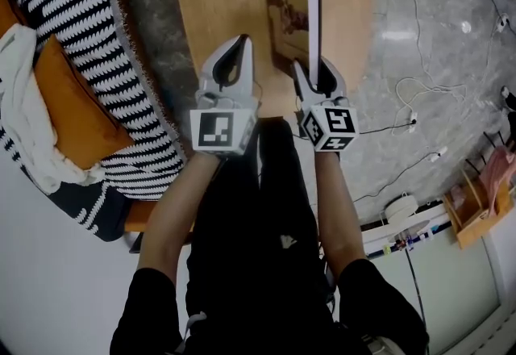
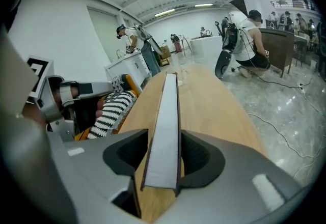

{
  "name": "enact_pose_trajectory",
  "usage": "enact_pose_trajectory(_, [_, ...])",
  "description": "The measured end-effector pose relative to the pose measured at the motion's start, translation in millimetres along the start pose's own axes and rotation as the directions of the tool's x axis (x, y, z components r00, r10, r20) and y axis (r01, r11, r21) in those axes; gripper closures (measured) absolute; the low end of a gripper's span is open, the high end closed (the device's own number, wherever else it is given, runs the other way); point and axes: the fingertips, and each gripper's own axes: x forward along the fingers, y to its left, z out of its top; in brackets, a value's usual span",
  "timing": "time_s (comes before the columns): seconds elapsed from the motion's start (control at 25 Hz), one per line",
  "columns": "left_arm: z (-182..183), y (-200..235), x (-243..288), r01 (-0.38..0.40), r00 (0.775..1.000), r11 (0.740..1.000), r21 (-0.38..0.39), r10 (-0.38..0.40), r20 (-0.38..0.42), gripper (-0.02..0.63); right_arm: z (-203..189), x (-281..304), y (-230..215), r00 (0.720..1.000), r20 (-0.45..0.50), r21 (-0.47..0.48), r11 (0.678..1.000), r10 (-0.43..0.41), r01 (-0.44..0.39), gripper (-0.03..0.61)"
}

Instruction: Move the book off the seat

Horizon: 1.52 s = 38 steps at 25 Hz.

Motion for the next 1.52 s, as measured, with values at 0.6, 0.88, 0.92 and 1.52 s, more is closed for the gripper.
enact_pose_trajectory(0.6, [6,6,19,-0.022,1.000,1.000,-0.005,0.022,0.015,0.608,-13,7,-45,0.996,-0.077,0.051,0.998,0.047,-0.043,0.368])
enact_pose_trajectory(0.88, [4,7,20,-0.015,1.000,1.000,0.000,0.015,0.009,0.607,-20,11,-61,0.990,-0.082,0.098,0.989,0.117,-0.108,0.353])
enact_pose_trajectory(0.92, [3,7,20,-0.015,1.000,1.000,-0.001,0.015,0.007,0.609,-22,12,-63,0.988,-0.086,0.103,0.988,0.124,-0.115,0.350])
enact_pose_trajectory(1.52, [-1,12,23,-0.010,1.000,1.000,-0.011,0.010,0.002,0.608,-46,26,-83,0.980,-0.114,0.191,0.972,0.163,-0.139,0.304])
